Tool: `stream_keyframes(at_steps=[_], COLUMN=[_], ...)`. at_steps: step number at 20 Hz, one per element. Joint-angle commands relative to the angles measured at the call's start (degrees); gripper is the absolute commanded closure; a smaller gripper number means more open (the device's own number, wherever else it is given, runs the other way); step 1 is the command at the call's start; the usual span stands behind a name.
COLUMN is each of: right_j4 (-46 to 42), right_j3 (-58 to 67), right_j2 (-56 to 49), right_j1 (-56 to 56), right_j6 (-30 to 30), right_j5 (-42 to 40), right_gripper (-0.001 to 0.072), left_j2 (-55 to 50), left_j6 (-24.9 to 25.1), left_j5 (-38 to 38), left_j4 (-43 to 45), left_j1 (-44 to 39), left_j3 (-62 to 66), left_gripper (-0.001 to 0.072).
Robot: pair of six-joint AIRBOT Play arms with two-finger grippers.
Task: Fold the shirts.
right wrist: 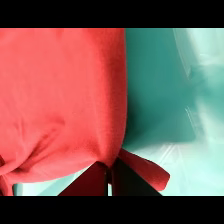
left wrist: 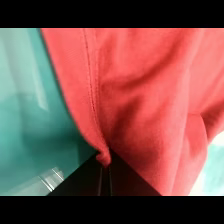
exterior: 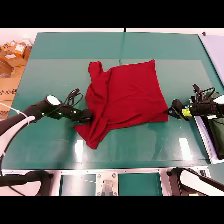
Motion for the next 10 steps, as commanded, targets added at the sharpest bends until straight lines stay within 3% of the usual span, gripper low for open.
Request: stream_keyframes(at_steps=[1,5,10], right_j4=[0.1,0.2,-0.1], right_j3=[1.7,14.2,43.7], right_j2=[0.1,1.6,7.5], right_j1=[0.0,0.0,-0.1], right_j6=[-0.3,-0.1,3.5], right_j5=[0.2,5.2,6.6], right_gripper=[0.0701,0.0702,0.0701], left_j2=[0.4,8.6,23.4], left_j6=[1.0,-5.5,-7.1], left_j5=[-6.7,-17.3,-18.4], left_j4=[3.4,14.0,14.1], left_j1=[1.5,7.5,13.7], left_j3=[3.9,14.8,37.0], left_gripper=[0.0685,0.0685,0.0685])
